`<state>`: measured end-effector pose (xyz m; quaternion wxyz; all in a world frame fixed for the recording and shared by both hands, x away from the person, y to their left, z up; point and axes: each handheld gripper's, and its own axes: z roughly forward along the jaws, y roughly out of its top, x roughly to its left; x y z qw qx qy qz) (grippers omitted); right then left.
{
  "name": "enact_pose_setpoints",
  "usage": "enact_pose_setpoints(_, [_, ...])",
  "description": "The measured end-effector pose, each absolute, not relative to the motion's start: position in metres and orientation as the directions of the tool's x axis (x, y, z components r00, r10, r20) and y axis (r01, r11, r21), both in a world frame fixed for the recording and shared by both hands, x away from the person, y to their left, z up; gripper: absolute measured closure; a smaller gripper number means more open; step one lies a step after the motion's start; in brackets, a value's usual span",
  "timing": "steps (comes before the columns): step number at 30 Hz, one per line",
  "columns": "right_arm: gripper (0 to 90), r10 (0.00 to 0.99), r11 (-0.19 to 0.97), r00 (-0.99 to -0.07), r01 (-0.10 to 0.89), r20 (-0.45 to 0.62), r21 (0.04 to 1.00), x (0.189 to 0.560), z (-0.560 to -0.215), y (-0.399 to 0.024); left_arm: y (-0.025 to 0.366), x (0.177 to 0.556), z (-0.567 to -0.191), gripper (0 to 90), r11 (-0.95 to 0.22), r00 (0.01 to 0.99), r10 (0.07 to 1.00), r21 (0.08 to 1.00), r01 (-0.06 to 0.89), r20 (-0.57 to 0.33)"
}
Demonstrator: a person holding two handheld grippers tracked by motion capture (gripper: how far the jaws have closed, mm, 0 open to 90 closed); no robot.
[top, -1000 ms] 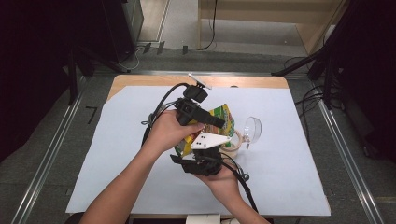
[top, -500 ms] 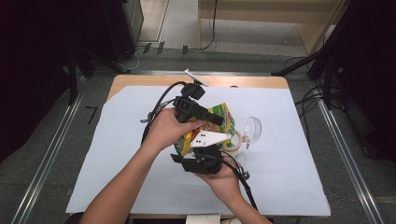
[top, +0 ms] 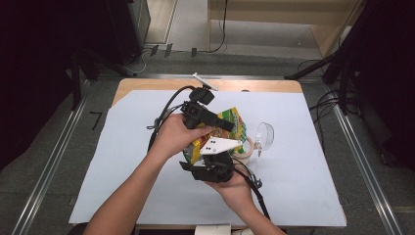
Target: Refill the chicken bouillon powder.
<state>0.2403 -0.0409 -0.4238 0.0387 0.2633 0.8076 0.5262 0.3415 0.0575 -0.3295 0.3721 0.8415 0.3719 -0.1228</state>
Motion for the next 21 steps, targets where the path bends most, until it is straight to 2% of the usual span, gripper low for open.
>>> enact_pose_setpoints(9, [62.1, 0.464, 0.289, -0.853, 0.403, 0.242, 0.868, 0.242, -0.426, -0.042, 0.054, 0.345, -0.329, 66.3, -0.462, 0.698, 0.538, 0.526, 0.714, -0.473])
enact_pose_setpoints(12, [61.8, 0.465, 0.277, -0.844, 0.426, 0.268, 0.861, 0.246, -0.425, -0.041, 0.054, 0.353, -0.331, 67.1, -0.457, 0.684, 0.536, 0.511, 0.728, -0.495])
enact_pose_setpoints(21, [58.4, 0.47, 0.296, -0.845, 0.423, 0.255, 0.857, 0.255, -0.427, -0.035, 0.06, 0.36, -0.334, 67.8, -0.452, 0.681, 0.536, 0.512, 0.73, -0.498])
